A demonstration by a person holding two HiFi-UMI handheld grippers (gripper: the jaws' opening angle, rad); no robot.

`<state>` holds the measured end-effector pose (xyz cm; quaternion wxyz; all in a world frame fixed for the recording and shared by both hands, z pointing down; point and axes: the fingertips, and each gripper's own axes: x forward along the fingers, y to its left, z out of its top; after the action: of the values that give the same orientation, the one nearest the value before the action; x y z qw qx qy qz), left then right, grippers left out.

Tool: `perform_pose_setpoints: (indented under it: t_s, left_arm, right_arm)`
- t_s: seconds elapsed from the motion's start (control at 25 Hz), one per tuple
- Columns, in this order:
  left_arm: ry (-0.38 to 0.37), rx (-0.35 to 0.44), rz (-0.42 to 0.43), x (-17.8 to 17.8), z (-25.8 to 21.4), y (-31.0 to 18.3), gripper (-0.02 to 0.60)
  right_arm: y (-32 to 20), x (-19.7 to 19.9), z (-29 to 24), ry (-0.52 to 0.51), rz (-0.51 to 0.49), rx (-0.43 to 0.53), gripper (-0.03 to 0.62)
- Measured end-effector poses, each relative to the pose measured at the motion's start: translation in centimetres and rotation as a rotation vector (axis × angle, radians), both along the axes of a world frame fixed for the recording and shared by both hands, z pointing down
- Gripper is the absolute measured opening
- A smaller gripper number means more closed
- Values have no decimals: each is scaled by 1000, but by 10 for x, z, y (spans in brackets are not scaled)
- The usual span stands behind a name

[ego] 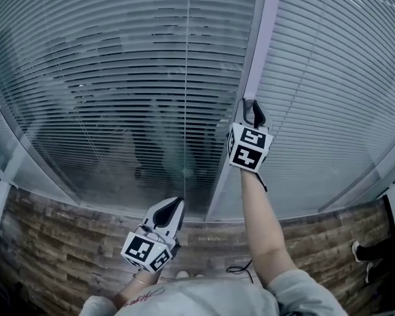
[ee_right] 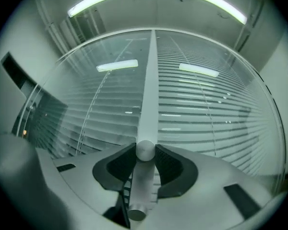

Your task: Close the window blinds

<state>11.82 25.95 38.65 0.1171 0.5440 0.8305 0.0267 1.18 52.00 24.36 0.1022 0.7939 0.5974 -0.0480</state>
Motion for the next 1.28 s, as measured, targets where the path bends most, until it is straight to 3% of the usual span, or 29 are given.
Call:
perform_pose_setpoints:
  t_s: [0.2,0.32,0.92,1.2,1.28]
  left_arm:
    - [-7,4,3,1,8,0,18]
    - [-15,7,14,-3,6,5,18]
    - [-24,-9,16,-9,9,2,18]
    - [-24,-6,33,-16,6,0,18]
    - [-26,-6,39,-17,6,1,18]
  right_arm:
    - [-6,10,2,-479,18,-161,132]
    - [-3,15,0,-648,-1,-206,132]
    - [-6,19,14,-1088,-11,-352,132]
    - [-9,20,19,-1402,-7,-482,132]
    - [-8,22,19,-1435,-5,-496,132]
